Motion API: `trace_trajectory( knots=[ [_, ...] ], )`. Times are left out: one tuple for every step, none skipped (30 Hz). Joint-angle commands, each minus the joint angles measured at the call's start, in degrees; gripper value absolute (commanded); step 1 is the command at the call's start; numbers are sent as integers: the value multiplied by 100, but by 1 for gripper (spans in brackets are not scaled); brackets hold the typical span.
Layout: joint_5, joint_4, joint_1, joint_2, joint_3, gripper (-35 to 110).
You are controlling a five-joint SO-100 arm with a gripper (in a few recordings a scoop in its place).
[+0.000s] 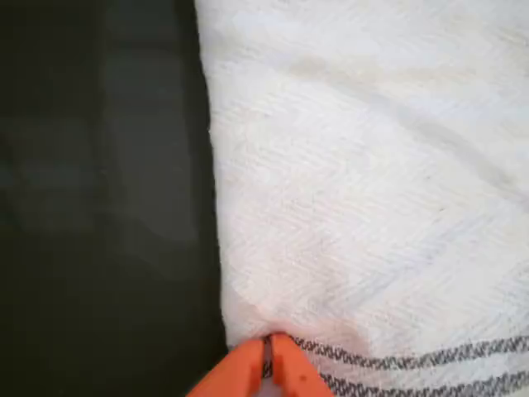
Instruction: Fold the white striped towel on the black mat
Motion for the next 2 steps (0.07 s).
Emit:
trace_trajectory(
  knots=[
    [0,35,70,35,97,0],
    [0,35,70,35,97,0]
  ],
)
